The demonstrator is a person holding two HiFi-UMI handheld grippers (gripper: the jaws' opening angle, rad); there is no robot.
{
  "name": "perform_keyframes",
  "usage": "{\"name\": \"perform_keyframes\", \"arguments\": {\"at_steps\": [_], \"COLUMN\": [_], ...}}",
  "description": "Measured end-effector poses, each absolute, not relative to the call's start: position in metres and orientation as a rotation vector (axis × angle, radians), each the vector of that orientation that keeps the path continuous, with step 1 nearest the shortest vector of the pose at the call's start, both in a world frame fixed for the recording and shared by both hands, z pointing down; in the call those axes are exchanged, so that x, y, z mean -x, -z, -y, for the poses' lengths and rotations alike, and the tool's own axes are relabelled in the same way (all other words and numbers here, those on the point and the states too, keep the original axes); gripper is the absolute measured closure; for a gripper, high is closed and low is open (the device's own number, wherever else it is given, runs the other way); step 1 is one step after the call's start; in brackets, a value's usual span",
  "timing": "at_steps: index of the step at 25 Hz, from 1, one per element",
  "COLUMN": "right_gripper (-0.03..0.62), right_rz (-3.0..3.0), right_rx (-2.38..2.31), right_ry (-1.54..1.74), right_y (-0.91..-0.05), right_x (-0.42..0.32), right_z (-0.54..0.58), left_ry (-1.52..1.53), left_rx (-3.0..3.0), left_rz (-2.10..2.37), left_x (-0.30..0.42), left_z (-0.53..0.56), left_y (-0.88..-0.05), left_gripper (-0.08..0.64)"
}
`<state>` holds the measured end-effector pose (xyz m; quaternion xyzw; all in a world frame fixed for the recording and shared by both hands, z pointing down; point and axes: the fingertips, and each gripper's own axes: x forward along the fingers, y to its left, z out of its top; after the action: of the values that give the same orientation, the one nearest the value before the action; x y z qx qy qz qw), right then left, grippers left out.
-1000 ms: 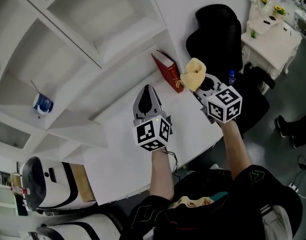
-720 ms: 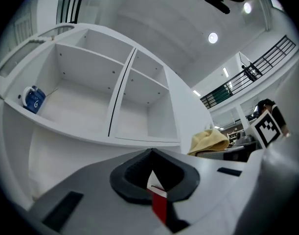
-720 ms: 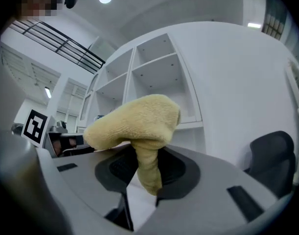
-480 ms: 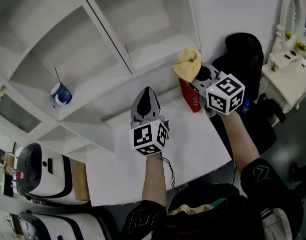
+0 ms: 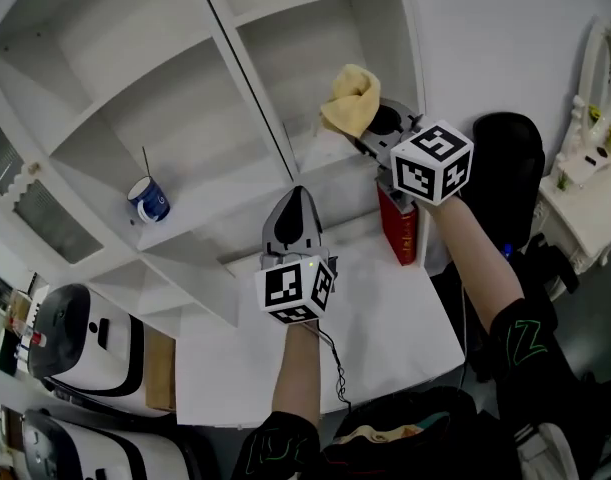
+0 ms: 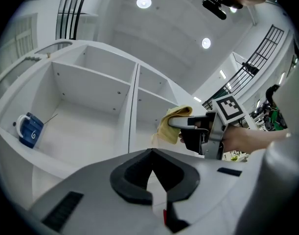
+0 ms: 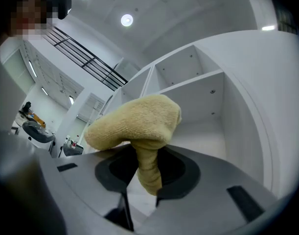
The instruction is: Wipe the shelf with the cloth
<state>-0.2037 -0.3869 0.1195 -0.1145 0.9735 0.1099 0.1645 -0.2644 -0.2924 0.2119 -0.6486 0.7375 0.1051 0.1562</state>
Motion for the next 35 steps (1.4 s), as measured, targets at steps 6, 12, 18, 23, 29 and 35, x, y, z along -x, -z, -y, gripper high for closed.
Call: {"name": "perform_keyframes", "arguments": {"at_steps": [6,12,18,23,29,35], "right_gripper": [0.485,0.485,0.485,0.485,0.485,0.489], "right_rz": [-2.773,-2.78,-2.773,-2.75,-2.729,-2.686], "right_rx": [0.338,0.37,0.377,0.345,0.339,0.267], "right_ry": [-0.373,-0.405,-0.369,-0.347,-0.357,-0.308], "right_y": [-0.089,-0.053,-0.023,-0.005,0.01,0.015], "right_x": [0.248,0.283,0.308,0.323,0.336,0.324], "right_z": [0.404,0.419,0.43,0.433,0.427,0.411], "left_ry": [-0.305,-0.31,-0.3,-0.305,-0.326,-0.332], "left_rx": [1.831,1.83,1.834,1.841,1.844,1.849], "left_rz": [-2.094,-2.092,-2.08,-2.072,-2.077,-2.08], "left_x": [0.279,0.286,0.289,0.293,0.296,0.297], "left_z": [0.281,0.273,0.267,0.258,0.248,0.242], "left_y": [-0.196,-0.194,-0.191,-0.189,-0.192,-0.195], "left_gripper": [0.563,0.563,0.563,0.563,0.563,0.563]}}
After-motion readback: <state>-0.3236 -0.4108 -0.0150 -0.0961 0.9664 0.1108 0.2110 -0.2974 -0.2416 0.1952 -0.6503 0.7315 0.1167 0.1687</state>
